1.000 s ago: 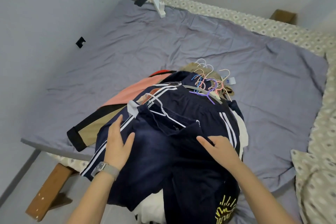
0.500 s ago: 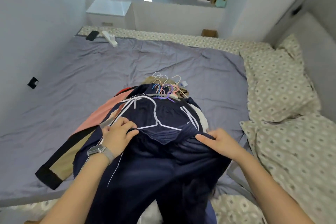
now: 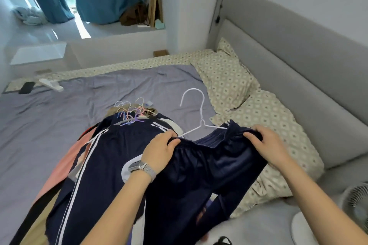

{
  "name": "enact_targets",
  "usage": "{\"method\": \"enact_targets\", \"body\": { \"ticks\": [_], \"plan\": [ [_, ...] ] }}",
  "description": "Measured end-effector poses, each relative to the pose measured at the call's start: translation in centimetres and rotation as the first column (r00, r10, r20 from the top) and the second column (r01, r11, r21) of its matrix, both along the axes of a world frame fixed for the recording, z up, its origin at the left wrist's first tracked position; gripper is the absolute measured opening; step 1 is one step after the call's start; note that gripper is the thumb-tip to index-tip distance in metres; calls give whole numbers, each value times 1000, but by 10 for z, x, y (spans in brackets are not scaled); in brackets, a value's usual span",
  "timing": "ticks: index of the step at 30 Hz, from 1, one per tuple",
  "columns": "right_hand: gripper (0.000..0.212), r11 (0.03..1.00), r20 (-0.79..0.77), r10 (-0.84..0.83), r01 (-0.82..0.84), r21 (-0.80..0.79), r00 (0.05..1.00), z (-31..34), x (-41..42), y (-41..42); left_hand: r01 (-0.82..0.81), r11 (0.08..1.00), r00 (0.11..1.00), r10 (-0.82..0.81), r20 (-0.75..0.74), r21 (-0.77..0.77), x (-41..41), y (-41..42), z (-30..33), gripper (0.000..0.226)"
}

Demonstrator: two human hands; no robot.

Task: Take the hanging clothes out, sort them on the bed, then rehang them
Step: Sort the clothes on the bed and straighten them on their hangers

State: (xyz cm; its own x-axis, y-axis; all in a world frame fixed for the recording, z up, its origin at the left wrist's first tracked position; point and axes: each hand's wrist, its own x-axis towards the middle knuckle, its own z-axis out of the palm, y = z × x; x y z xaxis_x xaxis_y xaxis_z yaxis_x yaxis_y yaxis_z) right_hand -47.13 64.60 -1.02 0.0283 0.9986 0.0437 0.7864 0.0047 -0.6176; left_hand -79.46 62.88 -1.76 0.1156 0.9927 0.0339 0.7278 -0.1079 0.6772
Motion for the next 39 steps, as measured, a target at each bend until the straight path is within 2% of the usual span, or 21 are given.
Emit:
{"method": "enact_targets", "body": {
  "ticks": [5, 11, 15, 19, 25, 28, 31, 35, 39],
  "plan": [
    [14, 999, 72, 5, -8, 41, 997, 14, 82, -6, 45, 998, 999, -45, 4, 41, 79, 9, 16, 12],
    [15, 999, 155, -33, 26, 44, 987, 28, 198, 15, 78, 995, 996, -80, 38, 56, 194, 37, 27, 14],
    [9, 988, 166, -35, 10, 154, 986, 73, 246, 48, 57, 989, 993, -70, 97, 136, 247, 58, 57, 12],
    [12, 979, 191, 39, -75, 188, 981, 103, 246, 77, 42, 985, 990, -64, 128, 165, 243, 77, 80, 12],
    [13, 989, 206, 100, -119, 83, 973, 63, 232, 97, 169, 986, 985, -169, 19, -6, 218, 104, 46, 5],
    [13, 989, 212, 134, -145, 34, 968, 61, 228, 122, 192, 980, 981, -193, -14, -43, 217, 128, 36, 5],
    [12, 987, 173, 143, -153, 40, 974, 73, 228, 169, 151, 988, 988, -152, -3, -24, 214, 169, 46, 7],
    [8, 978, 83, 166, -175, 114, 983, 79, 224, 245, 4, 995, 1000, -4, 7, 99, 211, 238, 58, 11],
    [9, 980, 6, 194, -194, -39, 981, 16, 226, 301, -84, 996, 994, 87, -73, 41, 222, 294, 13, 11]
  ]
}}
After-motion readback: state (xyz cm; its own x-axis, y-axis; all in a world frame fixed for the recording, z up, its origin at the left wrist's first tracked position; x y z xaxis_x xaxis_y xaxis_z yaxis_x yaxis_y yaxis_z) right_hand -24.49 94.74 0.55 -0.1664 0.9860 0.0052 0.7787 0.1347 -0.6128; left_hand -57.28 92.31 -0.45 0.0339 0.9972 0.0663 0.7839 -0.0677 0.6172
